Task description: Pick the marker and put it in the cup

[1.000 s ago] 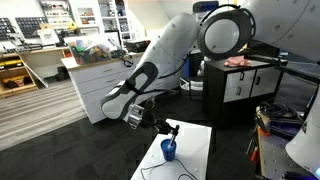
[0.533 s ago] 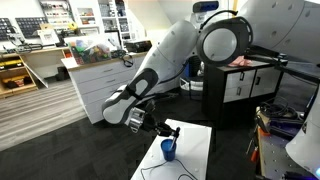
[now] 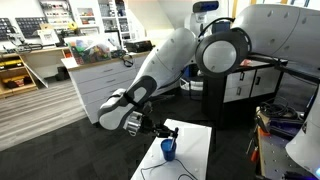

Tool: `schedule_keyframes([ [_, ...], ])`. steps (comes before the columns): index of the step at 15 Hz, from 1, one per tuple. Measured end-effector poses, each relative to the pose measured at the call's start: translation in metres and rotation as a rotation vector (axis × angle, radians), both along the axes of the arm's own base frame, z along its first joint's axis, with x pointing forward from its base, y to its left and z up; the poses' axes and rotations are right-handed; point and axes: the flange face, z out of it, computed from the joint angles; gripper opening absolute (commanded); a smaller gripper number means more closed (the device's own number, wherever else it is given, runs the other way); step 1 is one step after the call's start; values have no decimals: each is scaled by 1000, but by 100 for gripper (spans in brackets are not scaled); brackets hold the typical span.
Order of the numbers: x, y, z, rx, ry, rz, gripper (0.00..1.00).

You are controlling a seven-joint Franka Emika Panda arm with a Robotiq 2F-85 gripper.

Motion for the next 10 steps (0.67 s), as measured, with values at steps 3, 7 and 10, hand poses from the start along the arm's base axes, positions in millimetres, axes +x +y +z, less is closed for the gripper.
schedule_keyframes([
  [3, 5, 5, 2, 2, -11, 9, 56],
  [7, 11, 7, 6, 2, -23, 8, 84],
  [10, 14, 7, 9, 1, -30, 5, 99],
])
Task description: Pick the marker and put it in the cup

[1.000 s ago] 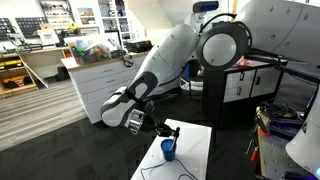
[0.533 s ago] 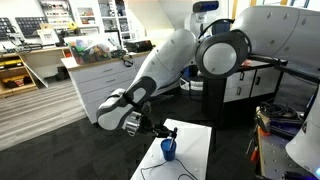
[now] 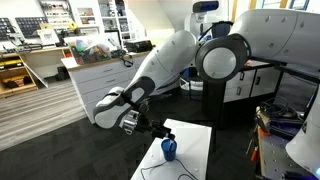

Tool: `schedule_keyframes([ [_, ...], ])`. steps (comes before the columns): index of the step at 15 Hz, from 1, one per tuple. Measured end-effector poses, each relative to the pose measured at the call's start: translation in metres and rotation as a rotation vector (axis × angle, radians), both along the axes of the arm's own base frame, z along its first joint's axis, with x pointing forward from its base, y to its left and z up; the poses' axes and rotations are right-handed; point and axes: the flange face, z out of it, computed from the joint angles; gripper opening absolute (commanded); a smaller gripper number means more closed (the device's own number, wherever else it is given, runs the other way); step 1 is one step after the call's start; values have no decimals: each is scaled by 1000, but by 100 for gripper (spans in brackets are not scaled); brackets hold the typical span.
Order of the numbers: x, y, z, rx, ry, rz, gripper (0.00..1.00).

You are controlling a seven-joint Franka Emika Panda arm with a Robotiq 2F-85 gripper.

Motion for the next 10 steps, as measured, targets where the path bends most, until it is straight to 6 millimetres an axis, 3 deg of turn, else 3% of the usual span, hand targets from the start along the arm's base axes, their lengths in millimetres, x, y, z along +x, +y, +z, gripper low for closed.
schedule_keyframes([
  [5, 7, 0, 8, 4, -24, -3, 100],
  [10, 24, -3, 29, 19, -97, -11, 100],
])
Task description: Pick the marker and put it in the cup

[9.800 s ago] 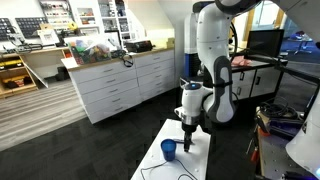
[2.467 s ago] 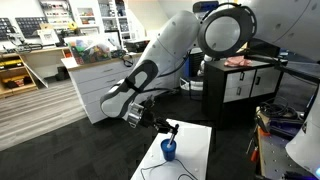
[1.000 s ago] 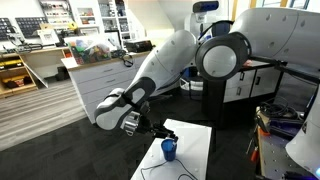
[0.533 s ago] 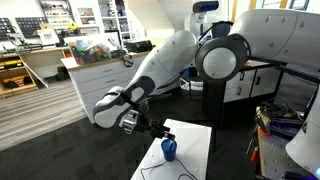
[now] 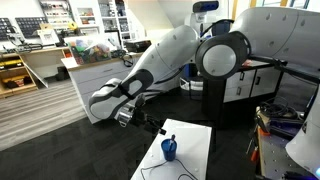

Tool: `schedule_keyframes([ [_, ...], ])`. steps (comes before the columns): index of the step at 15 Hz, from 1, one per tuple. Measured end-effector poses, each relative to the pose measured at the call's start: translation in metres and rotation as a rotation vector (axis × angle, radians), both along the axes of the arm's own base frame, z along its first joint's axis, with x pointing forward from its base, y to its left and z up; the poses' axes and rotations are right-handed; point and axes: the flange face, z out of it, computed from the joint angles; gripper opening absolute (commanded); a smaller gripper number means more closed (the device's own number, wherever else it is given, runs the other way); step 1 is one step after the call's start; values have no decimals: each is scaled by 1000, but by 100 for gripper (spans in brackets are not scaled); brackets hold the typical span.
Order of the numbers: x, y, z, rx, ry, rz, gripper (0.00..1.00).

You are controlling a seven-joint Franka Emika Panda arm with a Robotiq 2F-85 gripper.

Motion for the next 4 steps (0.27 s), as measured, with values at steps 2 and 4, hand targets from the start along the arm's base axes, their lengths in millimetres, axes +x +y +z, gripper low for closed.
schedule_keyframes([
  [2, 2, 0, 4, 2, -8, -1, 100],
  [4, 2, 0, 5, 2, -10, -1, 100],
])
